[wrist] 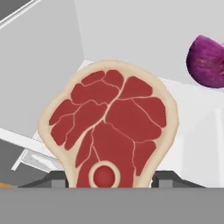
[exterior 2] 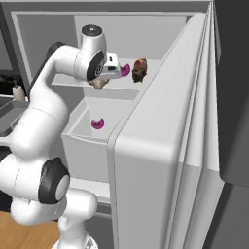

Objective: Place one onion and one steak in each tupperware on the nearby counter, to pack two identical lunches.

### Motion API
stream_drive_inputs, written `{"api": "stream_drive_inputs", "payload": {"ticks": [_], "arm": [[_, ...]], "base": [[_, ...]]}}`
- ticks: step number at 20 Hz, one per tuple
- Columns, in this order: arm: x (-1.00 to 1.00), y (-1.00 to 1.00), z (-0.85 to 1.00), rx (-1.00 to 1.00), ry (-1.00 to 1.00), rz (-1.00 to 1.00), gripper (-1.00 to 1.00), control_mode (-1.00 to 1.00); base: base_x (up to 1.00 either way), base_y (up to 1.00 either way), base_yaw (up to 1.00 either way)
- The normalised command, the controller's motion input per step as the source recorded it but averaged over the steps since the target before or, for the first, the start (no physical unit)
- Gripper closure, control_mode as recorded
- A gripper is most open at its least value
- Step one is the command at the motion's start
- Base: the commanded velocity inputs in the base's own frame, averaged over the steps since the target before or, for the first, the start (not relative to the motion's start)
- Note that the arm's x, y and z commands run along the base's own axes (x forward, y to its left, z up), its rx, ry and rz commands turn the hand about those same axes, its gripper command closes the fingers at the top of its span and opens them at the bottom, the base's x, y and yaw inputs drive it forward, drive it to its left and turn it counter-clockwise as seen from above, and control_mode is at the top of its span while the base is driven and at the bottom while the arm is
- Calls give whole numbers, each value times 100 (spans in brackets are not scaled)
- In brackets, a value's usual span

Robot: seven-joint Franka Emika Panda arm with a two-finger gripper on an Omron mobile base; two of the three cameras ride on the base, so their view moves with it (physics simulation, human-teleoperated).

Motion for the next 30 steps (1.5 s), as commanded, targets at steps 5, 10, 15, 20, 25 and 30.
{"api": "stream_drive_inputs", "payload": {"ticks": [5, 10, 15, 20, 25, 30], "arm": [[-100, 0, -2, 0, 7, 2, 100, -100], [-100, 0, -21, 0, 21, 0, 100, -100], [-100, 0, -21, 0, 24, -1, 100, -100], [-76, 0, -12, 0, 21, -2, 100, -100], [-56, 5, -30, 0, 13, -3, 100, -100], [-28, 15, -71, 0, 8, 0, 100, -100]], "base": [[0, 0, 0], [0, 0, 0], [0, 0, 0], [0, 0, 0], [0, 0, 0], [0, 0, 0]]}}
